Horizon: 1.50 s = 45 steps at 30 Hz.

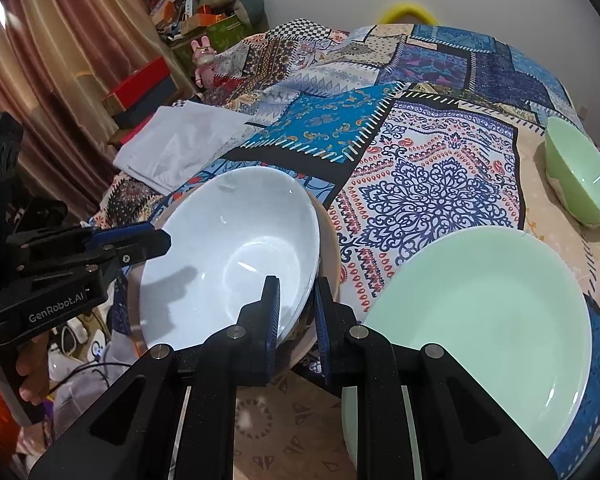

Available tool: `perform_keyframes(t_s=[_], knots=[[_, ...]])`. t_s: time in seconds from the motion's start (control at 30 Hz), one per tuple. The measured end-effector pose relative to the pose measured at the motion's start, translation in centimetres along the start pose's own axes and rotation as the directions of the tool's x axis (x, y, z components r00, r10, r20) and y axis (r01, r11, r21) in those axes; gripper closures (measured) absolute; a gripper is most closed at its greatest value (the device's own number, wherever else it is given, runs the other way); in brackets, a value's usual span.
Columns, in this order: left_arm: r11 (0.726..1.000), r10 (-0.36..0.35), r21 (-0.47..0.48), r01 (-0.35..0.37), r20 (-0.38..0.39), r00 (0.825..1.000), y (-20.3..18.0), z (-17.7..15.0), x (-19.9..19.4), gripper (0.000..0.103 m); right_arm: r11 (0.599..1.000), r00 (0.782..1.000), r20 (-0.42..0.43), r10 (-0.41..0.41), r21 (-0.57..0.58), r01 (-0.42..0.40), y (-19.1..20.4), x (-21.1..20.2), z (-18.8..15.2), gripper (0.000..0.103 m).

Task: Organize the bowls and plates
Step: 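Lower the white bowl into the pink bowl and open the left tool, then raise the open left tool away from the nested bowls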

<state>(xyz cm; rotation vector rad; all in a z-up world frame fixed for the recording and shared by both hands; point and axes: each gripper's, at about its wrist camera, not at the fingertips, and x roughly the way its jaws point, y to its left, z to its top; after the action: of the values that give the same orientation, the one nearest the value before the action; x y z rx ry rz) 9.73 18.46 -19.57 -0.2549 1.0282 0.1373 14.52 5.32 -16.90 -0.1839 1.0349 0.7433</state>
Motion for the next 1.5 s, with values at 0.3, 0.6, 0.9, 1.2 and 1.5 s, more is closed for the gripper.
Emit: perform_keyframes(t_s=[0.3,0.6,0.9,1.2,1.5], knots=[[0.999,0.020,0.029,-0.021,0.015,1.000,-1.3,0.2,-0.8,0.082,1.000,0.998,0.052,-0.020,-0.007,0.021,-0.9,-2.3,0.4,0.084],[0.996,0.023,0.083,-0.032,0.108,0.994,-4.7,1.5,-3.8,0.058,0.997,0.983,0.167,-0.078,0.035,0.074,-4.5,-7.7,1.4,0.071],[0.994,-0.031,0.104,0.010,0.207,0.978,-9.2,4.3,-6.1,0.026,0.980,0.948,0.263,-0.181,0.124,0.153,-10.1,-13.1,1.9,0.054],[0.989,-0.062,0.144,0.023,0.273,0.960,-13.6,7.8,-5.6,0.010,0.945,0.914,0.275,-0.299,0.215,0.245,-16.4,-14.5,2.1,0.041],[0.983,-0.084,0.176,0.044,0.229,0.970,-17.5,11.7,-1.2,0.009,0.910,0.909,0.220,-0.355,0.303,0.282,-22.9,-12.5,2.4,0.041]])
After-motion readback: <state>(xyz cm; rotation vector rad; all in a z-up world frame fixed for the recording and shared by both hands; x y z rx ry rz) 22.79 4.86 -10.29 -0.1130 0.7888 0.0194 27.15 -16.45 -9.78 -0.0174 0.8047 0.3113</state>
